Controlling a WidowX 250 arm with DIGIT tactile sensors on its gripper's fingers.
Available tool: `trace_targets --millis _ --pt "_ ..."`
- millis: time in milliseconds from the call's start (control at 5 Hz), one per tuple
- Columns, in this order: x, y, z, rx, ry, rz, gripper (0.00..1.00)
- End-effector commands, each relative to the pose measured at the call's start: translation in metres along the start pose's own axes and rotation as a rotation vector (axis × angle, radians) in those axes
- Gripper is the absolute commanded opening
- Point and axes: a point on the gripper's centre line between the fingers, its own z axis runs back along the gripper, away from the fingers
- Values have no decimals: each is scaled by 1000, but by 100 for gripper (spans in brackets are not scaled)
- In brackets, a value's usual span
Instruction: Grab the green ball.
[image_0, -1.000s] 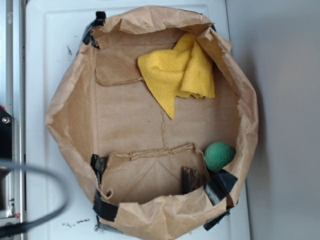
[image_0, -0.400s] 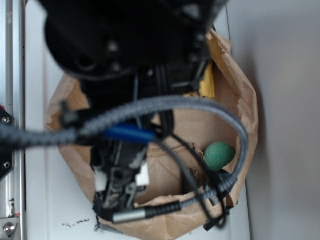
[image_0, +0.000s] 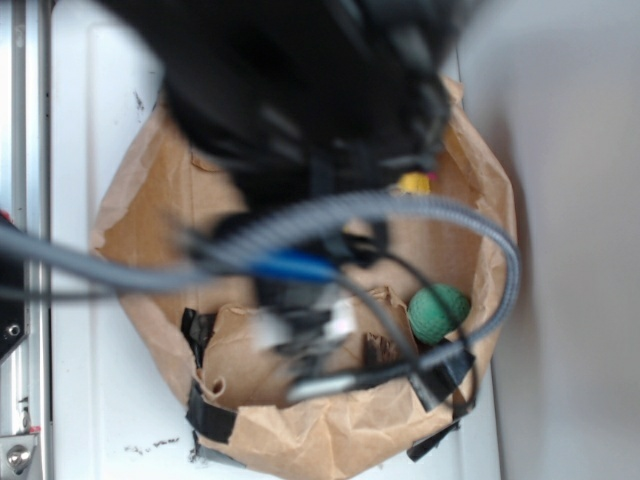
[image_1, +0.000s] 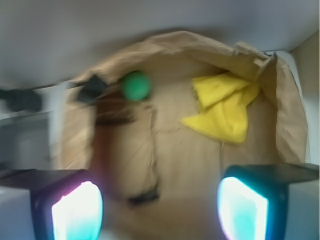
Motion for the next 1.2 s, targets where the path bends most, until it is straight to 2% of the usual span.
trace_targets --millis 0,200,400,600,800,1000 --pt "14 -2 -64 73 -90 -96 100" --pt "22 -3 -85 142 -94 -143 100" --pt "41 6 -102 132 -72 -136 100" --pt "53 -4 -101 47 -156 -148 100" --pt "57 -10 -99 -7 -273 -135 100" --pt "68 -18 -106 -13 -306 -143 100"
